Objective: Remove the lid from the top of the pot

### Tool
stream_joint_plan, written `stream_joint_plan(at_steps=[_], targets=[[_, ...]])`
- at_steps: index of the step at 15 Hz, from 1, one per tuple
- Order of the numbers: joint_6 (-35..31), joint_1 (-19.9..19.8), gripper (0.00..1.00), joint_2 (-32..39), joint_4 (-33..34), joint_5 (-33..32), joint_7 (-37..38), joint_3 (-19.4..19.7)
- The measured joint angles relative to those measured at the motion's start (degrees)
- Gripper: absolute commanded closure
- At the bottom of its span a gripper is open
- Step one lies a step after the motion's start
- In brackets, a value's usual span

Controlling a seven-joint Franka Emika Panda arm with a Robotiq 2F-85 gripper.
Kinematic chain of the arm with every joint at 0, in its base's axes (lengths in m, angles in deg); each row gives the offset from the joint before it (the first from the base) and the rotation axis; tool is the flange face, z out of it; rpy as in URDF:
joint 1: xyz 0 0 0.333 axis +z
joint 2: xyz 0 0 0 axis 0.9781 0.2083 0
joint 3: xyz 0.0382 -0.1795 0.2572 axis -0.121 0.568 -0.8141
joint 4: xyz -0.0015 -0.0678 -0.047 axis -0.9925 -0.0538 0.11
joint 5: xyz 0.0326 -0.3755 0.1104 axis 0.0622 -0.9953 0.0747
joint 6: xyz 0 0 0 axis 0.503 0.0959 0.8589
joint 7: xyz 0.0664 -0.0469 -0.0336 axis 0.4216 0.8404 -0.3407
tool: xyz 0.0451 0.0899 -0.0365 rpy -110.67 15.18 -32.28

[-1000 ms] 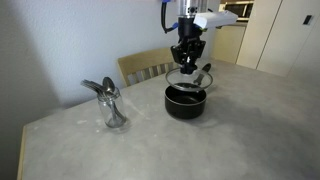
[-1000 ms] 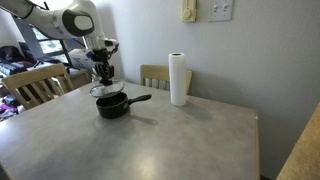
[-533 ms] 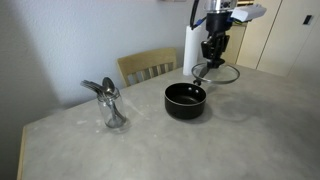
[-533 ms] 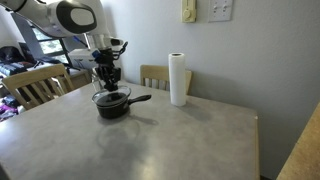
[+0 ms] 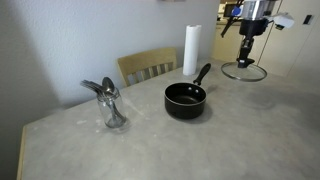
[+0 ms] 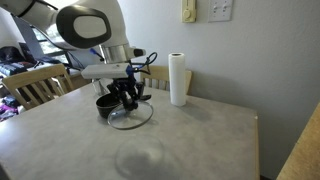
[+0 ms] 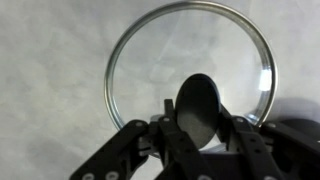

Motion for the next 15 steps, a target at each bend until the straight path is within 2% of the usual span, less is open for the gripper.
stream_joint_plan(at_steps=[3,7,10,15], targets=[[-1.6,-3.6,0.86,0.3,-1.1,1.4,-8.4,0.0],[-6.0,-6.4,0.86,2.5,-2.2,6.1,-14.4,0.0],[-8.9,-7.5,0.86,6.2,-2.2,8.5,-15.9,0.0],[-12.7,-8.5,0.86,12.1,-1.5,7.9,-15.7,0.0]])
